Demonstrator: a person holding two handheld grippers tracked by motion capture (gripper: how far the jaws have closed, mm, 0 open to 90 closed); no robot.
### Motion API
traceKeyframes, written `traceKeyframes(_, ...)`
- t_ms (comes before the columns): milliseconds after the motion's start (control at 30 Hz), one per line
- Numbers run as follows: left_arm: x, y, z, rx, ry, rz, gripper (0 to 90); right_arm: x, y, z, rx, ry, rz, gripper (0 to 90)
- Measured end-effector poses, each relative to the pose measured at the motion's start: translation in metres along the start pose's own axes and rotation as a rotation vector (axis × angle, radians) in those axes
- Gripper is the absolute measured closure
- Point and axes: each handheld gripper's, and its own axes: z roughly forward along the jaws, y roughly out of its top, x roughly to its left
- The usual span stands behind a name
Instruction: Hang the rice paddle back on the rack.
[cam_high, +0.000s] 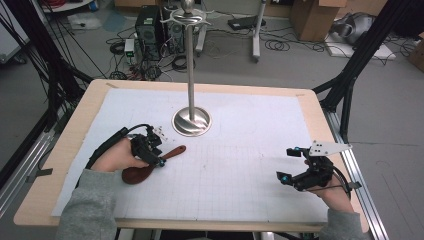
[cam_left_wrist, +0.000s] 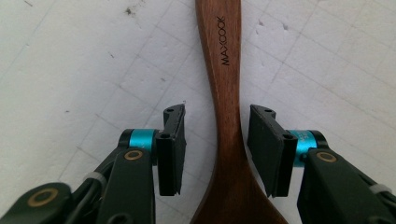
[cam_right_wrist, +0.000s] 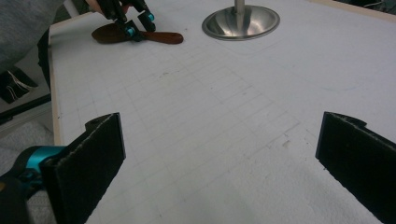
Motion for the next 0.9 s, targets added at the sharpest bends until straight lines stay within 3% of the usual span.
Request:
traceKeyframes(167, -0.001, -0.0004, -0.0009, 0.002, -0.007, 0.007, 65.0, 0.0001, -0.0005, 0.0002, 0.006, 0.002, 0.002, 0.0)
traceKeyframes(333, 0.0005, 0.0008, -0.0007, 0.011, -0.018, 0.005, 66.0, -0.0004, -0.0007, 0.0002, 0.003, 0.003, 0.001, 0.0)
traceKeyframes(400, -0.0021, 0.0032, 0.001, 0.007, -0.012, -0.017, 66.1, -0.0009, -0.0009, 0.0002, 0.0, 0.003, 0.001, 0.0)
traceKeyframes(433, 0.0, 0.005, -0.0005, 0.043, -0.015, 0.014, 66.0, -0.0009, -0.0011, 0.0, 0.002, 0.001, 0.004, 0.0)
traceKeyframes(633, 0.0015, 0.0076, -0.0002, 0.065, -0.019, 0.01, 66.2, -0.0014, -0.0017, -0.0009, 0.0, 0.007, 0.011, 0.0)
traceKeyframes(733, 0.0011, 0.0078, 0.0008, 0.053, -0.021, -0.015, 67.2, -0.0016, -0.002, -0.0007, 0.001, 0.004, 0.01, 0.0)
traceKeyframes(800, 0.0024, 0.0082, 0.0001, 0.063, -0.019, -0.008, 68.5, -0.0013, -0.0019, -0.0001, 0.004, 0.006, 0.008, 0.0)
traceKeyframes(867, 0.0001, 0.0074, 0.0027, 0.023, -0.016, -0.054, 70.7, -0.0011, -0.0019, 0.0006, 0.004, 0.004, 0.006, 0.0)
traceKeyframes(900, 0.0041, 0.008, -0.0001, 0.062, -0.018, -0.011, 72.1, -0.0012, -0.0019, 0.0008, 0.005, 0.004, 0.003, 0.0)
